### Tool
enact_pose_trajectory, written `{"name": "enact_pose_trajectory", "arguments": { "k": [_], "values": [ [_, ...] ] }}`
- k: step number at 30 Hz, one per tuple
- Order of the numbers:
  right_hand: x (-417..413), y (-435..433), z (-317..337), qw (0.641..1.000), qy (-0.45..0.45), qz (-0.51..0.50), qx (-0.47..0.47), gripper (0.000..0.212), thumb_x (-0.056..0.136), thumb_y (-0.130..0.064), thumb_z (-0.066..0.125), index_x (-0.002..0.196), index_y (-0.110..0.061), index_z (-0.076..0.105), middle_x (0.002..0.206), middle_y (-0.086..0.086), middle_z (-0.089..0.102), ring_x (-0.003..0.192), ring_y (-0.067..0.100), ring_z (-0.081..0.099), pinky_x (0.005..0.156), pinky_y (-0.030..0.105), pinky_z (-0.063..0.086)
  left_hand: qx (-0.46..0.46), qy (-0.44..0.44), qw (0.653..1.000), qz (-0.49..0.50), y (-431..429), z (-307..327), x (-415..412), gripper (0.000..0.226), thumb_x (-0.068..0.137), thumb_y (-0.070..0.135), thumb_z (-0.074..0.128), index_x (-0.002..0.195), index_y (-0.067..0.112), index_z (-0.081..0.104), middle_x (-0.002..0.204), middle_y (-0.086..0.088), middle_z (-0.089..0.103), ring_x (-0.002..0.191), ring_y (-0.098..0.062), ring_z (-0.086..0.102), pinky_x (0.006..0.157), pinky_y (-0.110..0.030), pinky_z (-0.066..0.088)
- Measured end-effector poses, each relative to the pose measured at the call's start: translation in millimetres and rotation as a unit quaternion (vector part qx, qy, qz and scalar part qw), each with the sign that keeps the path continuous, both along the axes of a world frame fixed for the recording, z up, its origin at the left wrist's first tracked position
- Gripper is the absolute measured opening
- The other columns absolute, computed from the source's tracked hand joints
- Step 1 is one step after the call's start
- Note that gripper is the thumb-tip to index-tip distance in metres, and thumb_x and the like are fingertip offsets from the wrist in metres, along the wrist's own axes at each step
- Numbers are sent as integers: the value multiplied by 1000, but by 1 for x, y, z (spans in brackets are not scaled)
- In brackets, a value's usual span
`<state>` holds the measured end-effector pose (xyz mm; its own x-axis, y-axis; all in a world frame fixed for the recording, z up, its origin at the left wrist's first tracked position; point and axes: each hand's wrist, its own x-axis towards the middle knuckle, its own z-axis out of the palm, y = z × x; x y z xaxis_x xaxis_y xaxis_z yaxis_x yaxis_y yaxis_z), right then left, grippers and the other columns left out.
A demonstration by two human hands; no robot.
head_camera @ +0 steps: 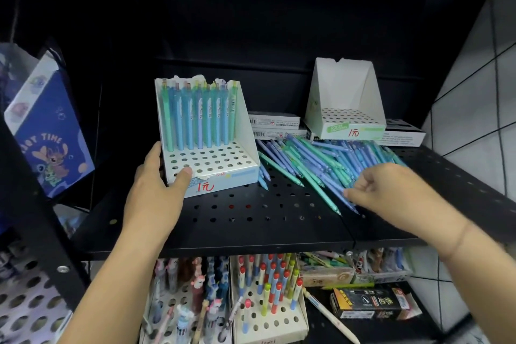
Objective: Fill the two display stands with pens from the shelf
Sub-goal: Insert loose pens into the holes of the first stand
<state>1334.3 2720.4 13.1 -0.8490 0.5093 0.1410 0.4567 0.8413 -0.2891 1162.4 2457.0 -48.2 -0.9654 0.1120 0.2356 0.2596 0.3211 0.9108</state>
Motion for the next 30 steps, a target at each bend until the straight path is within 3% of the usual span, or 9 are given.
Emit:
{"name": "enact_pose_trajectory", "arguments": {
  "k": [3,6,13,20,25,30],
  "values": [
    [-26,3,-11,1000,0,-8,28,37,89,-32,64,68,-2,58,69,22,63,60,29,57,57,29,47,4,-1,1000,-5,-1,0,0,64,94,40,55,147,45,19,147,9,41,129,-20,45,96,-39,41],
    [-39,0,-12,997,-14,-20,67,35,89,-41,62,71,-13,53,64,9,53,59,22,50,51,26,38,4,1,1000,-5,-1,0,0,64,94,39,55,148,44,19,147,9,41,129,-19,44,95,-38,40],
    [-67,-4,-5,987,-112,-6,112,61,82,-65,56,57,-16,30,50,-2,28,43,17,30,49,25,30,2,4,1000,-3,0,2,2,64,94,39,55,148,44,20,145,9,43,126,-19,46,95,-38,41],
    [-84,2,8,973,-214,41,75,62,84,-54,62,51,-15,28,48,-2,25,40,14,22,46,25,25,-2,3,1000,4,0,2,2,63,94,39,54,147,44,20,143,7,45,122,-20,48,92,-39,43],
    [-83,0,11,974,-214,68,37,53,85,-33,64,53,-15,26,51,-2,21,43,14,17,45,25,19,0,2,1000,-2,-1,2,3,62,94,39,54,146,46,21,142,9,46,121,-20,50,92,-41,45],
    [-78,5,16,977,-193,90,-30,49,84,-33,69,54,-18,33,48,-5,31,42,12,24,45,22,25,3,4,1000,-7,-2,3,3,62,94,39,55,145,46,21,144,10,45,125,-20,49,98,-45,45]
  ]
}}
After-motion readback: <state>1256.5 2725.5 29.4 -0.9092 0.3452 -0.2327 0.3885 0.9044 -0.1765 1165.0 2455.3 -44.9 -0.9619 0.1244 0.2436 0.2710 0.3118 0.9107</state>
